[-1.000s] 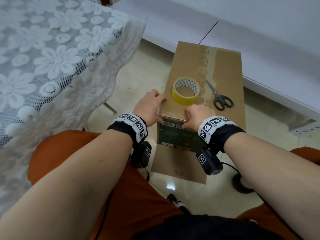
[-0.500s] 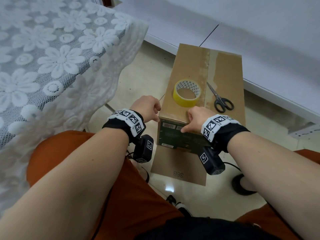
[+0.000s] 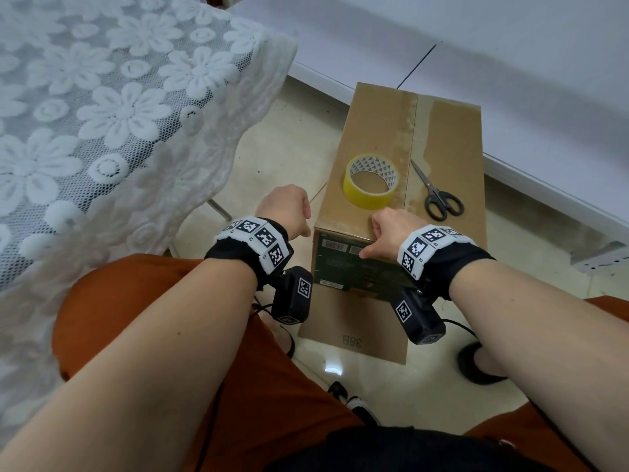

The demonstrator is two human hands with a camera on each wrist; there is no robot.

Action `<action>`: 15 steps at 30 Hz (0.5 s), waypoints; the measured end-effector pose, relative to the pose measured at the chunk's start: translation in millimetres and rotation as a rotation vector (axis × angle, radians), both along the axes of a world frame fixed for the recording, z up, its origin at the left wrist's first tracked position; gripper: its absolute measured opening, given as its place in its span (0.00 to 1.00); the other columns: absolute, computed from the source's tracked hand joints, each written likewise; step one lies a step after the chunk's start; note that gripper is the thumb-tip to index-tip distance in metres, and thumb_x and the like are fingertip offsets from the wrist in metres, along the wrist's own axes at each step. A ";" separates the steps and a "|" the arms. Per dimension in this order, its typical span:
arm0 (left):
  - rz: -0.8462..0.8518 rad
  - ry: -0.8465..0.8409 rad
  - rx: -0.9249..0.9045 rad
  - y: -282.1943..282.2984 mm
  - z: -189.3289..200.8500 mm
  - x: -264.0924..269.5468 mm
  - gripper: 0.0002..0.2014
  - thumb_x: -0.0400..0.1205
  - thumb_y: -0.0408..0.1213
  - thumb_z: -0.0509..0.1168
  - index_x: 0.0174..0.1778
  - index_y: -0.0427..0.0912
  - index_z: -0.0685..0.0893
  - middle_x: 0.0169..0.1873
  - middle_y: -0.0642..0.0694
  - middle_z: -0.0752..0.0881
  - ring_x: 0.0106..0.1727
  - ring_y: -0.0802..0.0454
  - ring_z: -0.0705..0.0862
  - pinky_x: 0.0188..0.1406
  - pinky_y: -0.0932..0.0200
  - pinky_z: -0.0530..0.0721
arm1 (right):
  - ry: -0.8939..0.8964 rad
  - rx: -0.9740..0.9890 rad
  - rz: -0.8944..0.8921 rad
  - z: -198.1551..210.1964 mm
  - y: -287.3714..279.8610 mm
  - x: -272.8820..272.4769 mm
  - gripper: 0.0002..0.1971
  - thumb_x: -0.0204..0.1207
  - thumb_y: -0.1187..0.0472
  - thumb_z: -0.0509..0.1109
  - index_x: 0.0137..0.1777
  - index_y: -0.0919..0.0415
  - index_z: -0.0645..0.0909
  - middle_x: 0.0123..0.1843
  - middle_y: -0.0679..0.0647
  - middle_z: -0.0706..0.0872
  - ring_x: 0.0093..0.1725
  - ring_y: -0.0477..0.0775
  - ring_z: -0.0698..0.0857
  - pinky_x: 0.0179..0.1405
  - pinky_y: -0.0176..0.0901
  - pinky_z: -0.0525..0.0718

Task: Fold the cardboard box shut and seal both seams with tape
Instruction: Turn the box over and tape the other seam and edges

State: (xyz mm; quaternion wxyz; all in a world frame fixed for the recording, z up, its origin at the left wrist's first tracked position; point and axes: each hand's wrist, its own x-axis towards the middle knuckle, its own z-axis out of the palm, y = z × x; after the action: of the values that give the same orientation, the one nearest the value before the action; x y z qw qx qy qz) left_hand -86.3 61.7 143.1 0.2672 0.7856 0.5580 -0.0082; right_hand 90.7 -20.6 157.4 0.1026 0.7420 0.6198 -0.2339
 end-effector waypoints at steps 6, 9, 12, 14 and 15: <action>0.039 -0.055 -0.081 -7.2 -4.9 2.8 0.11 0.69 0.30 0.78 0.43 0.46 0.87 0.44 0.47 0.89 0.48 0.49 0.87 0.56 0.52 0.85 | 0.000 0.003 -0.012 -0.5 -2.0 1.1 0.21 0.67 0.43 0.77 0.35 0.54 0.69 0.37 0.50 0.80 0.39 0.53 0.80 0.41 0.47 0.82; 0.061 -0.074 -0.078 -10.1 -7.8 5.3 0.15 0.70 0.29 0.77 0.51 0.44 0.88 0.46 0.46 0.89 0.51 0.48 0.87 0.58 0.52 0.84 | -0.002 0.000 -0.014 -1.0 -2.6 1.8 0.21 0.67 0.43 0.77 0.35 0.54 0.69 0.37 0.50 0.80 0.40 0.53 0.80 0.40 0.46 0.81; 0.115 -0.117 -0.057 -10.6 -7.8 5.3 0.16 0.69 0.30 0.78 0.48 0.45 0.82 0.46 0.46 0.87 0.52 0.46 0.85 0.55 0.51 0.84 | 0.002 0.002 -0.015 -1.5 -1.7 1.2 0.21 0.68 0.43 0.76 0.35 0.53 0.69 0.36 0.50 0.79 0.40 0.54 0.80 0.40 0.47 0.81; 0.136 -0.125 -0.063 -10.6 -6.8 5.6 0.13 0.68 0.29 0.78 0.37 0.46 0.81 0.44 0.45 0.88 0.49 0.47 0.86 0.54 0.50 0.85 | 0.002 0.001 -0.014 -1.8 -1.0 0.6 0.21 0.68 0.43 0.76 0.34 0.53 0.69 0.37 0.50 0.79 0.41 0.54 0.81 0.42 0.48 0.81; 0.134 -0.122 -0.065 -10.8 -6.7 5.8 0.12 0.68 0.30 0.79 0.33 0.47 0.81 0.41 0.46 0.89 0.47 0.48 0.87 0.54 0.50 0.86 | 0.000 0.001 -0.012 -1.9 -0.8 0.6 0.21 0.68 0.43 0.76 0.34 0.53 0.69 0.37 0.50 0.79 0.41 0.54 0.81 0.42 0.48 0.81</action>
State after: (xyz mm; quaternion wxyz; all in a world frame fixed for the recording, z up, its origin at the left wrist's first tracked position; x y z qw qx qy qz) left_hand -80.5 50.9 136.4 0.3261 0.7365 0.5913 0.0395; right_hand 91.3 -21.4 155.5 0.1008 0.7458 0.6155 -0.2342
